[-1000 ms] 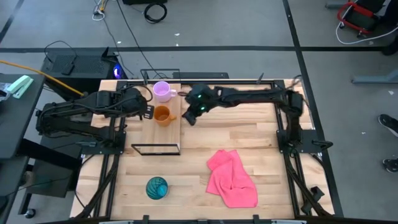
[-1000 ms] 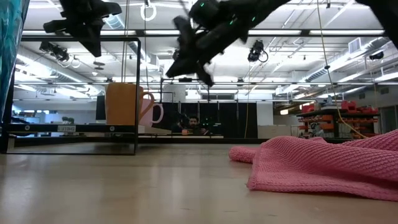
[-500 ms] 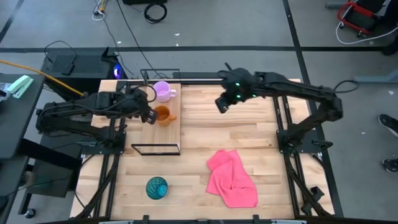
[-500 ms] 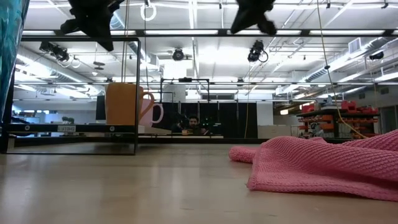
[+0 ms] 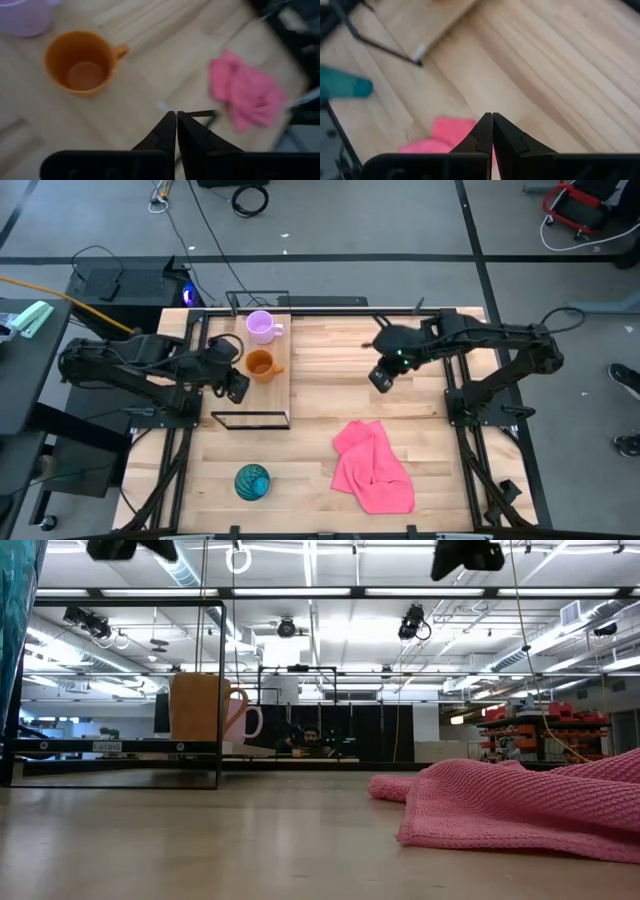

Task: Stack small to large cups/mugs on shelf
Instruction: Put the blue cup on the shelf

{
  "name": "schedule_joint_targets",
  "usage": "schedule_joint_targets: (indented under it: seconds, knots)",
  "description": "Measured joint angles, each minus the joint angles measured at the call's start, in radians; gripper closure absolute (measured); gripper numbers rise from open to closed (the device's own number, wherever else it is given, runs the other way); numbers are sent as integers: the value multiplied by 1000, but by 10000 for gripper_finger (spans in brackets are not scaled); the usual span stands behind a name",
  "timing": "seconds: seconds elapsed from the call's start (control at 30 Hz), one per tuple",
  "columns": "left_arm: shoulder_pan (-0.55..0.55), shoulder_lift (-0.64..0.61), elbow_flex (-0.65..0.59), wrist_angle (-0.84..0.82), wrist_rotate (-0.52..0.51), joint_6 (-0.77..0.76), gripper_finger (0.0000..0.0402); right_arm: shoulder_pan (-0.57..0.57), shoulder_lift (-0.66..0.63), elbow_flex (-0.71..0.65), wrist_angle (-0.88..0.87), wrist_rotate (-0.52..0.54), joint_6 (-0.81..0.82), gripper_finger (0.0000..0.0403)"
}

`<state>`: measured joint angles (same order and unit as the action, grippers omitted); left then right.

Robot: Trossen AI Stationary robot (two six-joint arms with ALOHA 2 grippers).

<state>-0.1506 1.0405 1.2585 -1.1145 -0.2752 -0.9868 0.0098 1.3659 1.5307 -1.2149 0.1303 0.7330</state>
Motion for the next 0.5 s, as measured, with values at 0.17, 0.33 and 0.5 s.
schedule_joint_targets:
  seconds: [0.17, 0.33, 0.5]
  knots:
    - [-69, 0, 123, 3, -19, -103, 391, 74, 1, 0, -67, 0, -24, 385]
    - [-163, 8, 194, -16, -27, -225, 391, 162, -2, 0, -149, 0, -41, 385]
    - [-301, 48, 229, -136, -20, -505, 388, 255, -14, 0, -221, 0, -23, 385]
